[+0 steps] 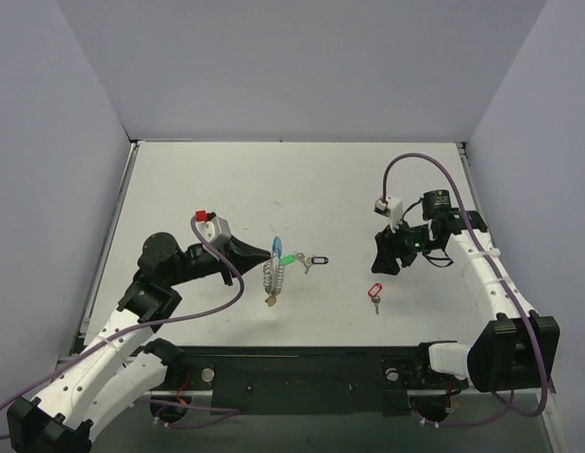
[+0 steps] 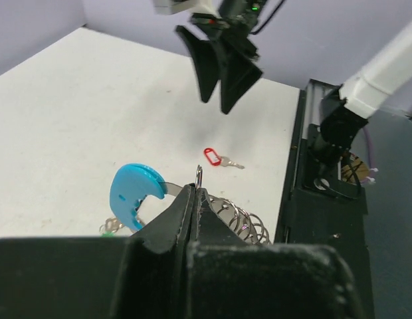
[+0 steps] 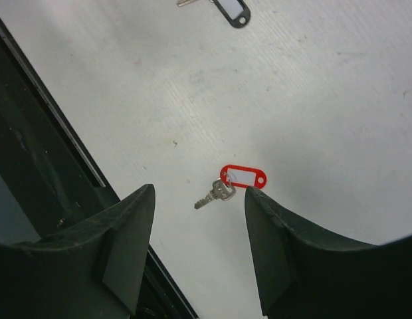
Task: Put the keys on the keyring
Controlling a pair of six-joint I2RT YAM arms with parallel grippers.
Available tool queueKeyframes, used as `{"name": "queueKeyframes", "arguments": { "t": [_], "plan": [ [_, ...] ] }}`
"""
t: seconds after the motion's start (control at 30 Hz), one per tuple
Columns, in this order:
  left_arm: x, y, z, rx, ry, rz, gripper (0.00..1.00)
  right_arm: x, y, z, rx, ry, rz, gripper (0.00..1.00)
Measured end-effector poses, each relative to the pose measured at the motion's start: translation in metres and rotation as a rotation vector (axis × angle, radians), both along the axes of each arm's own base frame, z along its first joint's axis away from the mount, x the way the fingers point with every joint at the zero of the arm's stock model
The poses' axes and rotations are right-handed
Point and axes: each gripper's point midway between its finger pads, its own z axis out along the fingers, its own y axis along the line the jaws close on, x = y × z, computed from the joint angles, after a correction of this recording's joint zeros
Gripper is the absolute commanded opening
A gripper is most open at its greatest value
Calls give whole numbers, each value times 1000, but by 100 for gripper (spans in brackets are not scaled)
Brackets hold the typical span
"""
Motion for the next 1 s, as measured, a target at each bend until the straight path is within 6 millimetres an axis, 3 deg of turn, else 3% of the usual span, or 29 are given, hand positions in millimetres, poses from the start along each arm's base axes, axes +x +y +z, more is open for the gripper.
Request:
{"name": "queueKeyframes", "arguments": {
  "t": [0.1, 0.23, 0.33, 0.47, 0.53, 0.7, 0.73, 0.77, 1.0],
  "plan": [
    [15, 12, -3, 35, 38, 70, 0, -2, -13, -7, -29, 7, -80, 52],
    [20, 19, -24, 95, 97, 110, 0, -3, -22, -15, -70, 9, -79, 52],
    [19, 25, -34, 132, 117, 132, 0, -14, -25, -27, -99, 24, 41, 51],
    [15, 31, -32, 143, 89, 155, 0, -35, -29, -45, -119, 44, 277, 54],
    [14, 33, -30, 145, 74, 163, 0, -37, -31, -50, -144, 18, 371, 51],
    [15, 36, -32, 158, 63, 179, 0, -28, -28, -53, -209, -56, 463, 49],
    [15, 37, -33, 161, 66, 181, 0, -25, -26, -54, -213, -66, 461, 53],
    [15, 37, -34, 165, 69, 184, 0, -21, -25, -54, -216, -76, 453, 65],
    [19, 40, -37, 180, 63, 206, 0, -7, -18, -38, -187, -89, 343, 70]
  ]
}}
